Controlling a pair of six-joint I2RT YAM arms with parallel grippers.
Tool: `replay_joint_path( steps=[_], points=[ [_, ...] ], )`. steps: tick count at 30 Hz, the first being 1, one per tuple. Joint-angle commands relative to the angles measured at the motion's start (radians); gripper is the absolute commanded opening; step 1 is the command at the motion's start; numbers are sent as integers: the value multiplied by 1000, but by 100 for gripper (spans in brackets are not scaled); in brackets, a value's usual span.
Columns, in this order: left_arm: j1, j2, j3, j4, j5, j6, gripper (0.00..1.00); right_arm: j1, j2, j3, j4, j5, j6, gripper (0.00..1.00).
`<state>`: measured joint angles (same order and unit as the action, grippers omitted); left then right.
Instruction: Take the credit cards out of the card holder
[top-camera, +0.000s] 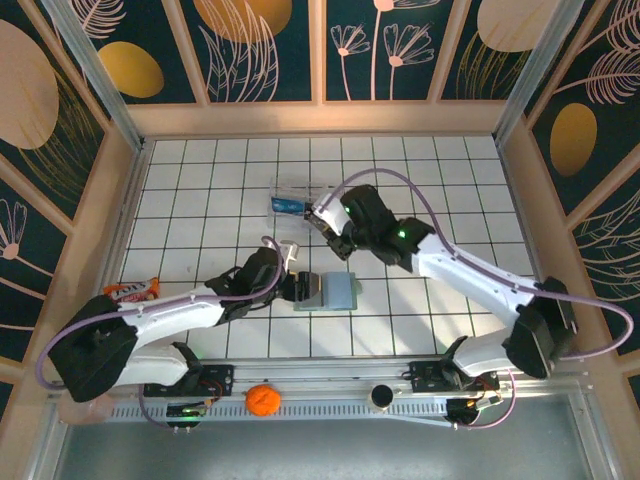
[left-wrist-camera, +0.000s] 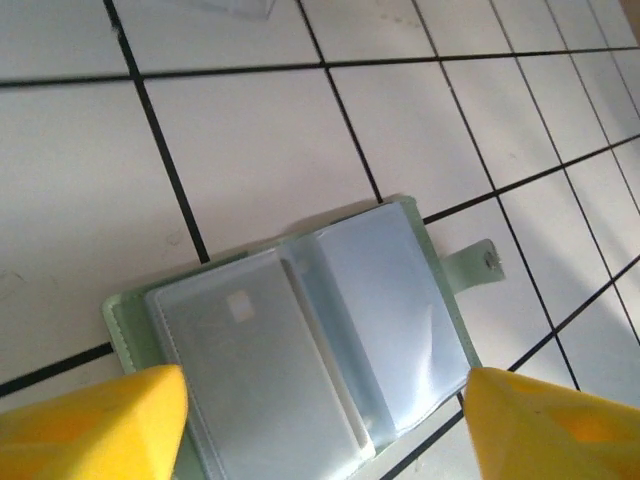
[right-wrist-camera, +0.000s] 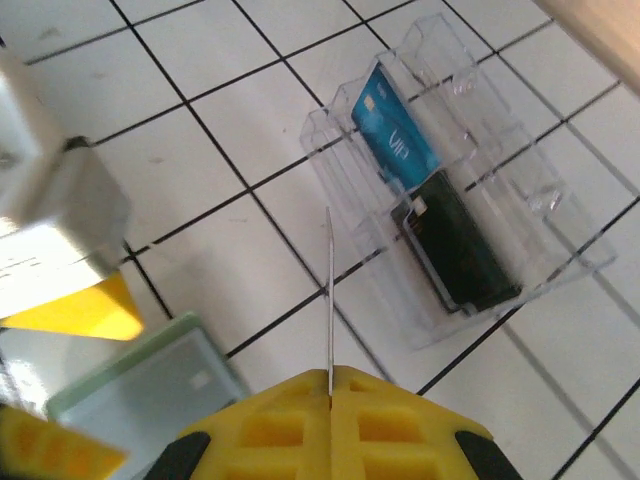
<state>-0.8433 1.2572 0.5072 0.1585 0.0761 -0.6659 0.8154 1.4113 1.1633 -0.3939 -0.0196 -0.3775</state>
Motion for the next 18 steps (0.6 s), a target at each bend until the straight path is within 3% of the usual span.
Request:
replay_joint_path(
  steps=[1, 9, 18],
  points=[
    [7, -47, 3, -111, -54, -15, 96, -25, 112, 148, -170, -25, -220, 0],
    [35, -108, -12, -226, -177, -26, 99, -77, 376, 477, -405, -23, -410, 0],
    [162, -114, -38, -214, -94, -25, 99, -117, 512, 606, -437, -41, -582, 0]
  ],
)
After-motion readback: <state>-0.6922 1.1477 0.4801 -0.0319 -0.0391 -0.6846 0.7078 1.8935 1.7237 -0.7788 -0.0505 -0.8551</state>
